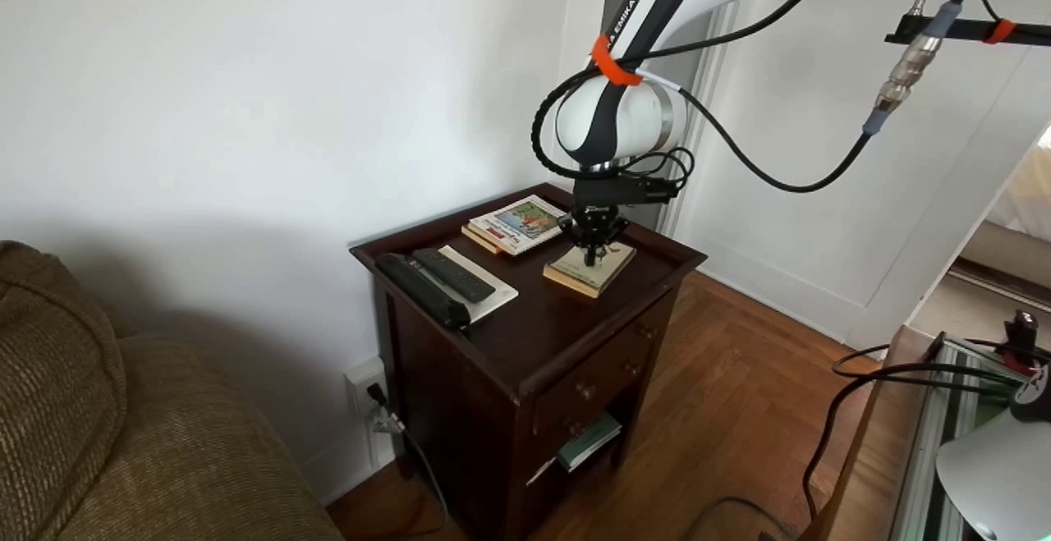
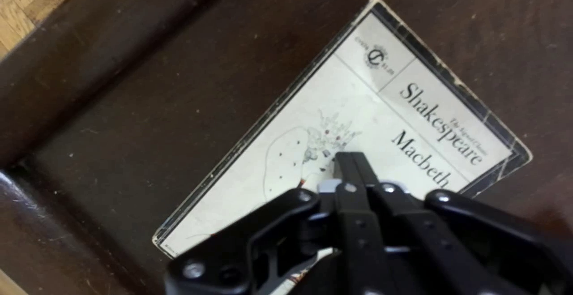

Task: Place the top two books in front of the table

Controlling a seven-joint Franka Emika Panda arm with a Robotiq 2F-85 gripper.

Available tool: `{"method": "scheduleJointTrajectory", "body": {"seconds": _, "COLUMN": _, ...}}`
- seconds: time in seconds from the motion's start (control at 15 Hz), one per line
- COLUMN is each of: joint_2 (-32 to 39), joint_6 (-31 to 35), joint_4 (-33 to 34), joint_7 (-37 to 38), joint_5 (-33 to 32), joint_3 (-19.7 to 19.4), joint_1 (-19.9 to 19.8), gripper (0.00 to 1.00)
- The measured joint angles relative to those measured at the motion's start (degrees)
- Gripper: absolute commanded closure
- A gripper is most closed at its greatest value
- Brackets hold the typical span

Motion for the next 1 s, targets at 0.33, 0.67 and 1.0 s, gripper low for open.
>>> {"method": "scheduleJointTrajectory", "body": {"seconds": 0.33, "joint_2": 0.25, "joint_6": -2.72, "joint_4": 1.23, "joint_7": 3.63, "joint_5": 0.91, "joint_3": 0.45, "joint_1": 0.02, "gripper": 1.0}}
{"method": "scheduleJointTrajectory", "body": {"seconds": 0.67, "joint_2": 0.58, "joint_6": -4.45, "joint_4": 2.36, "joint_7": 6.14, "joint_5": 1.78, "joint_3": 0.99, "joint_1": 0.19, "gripper": 0.74}}
{"method": "scheduleJointTrajectory", "body": {"seconds": 1.0, "joint_2": 0.92, "joint_6": -3.22, "joint_4": 4.34, "joint_7": 6.47, "joint_5": 1.69, "joint_3": 0.45, "joint_1": 0.63, "gripper": 0.44}}
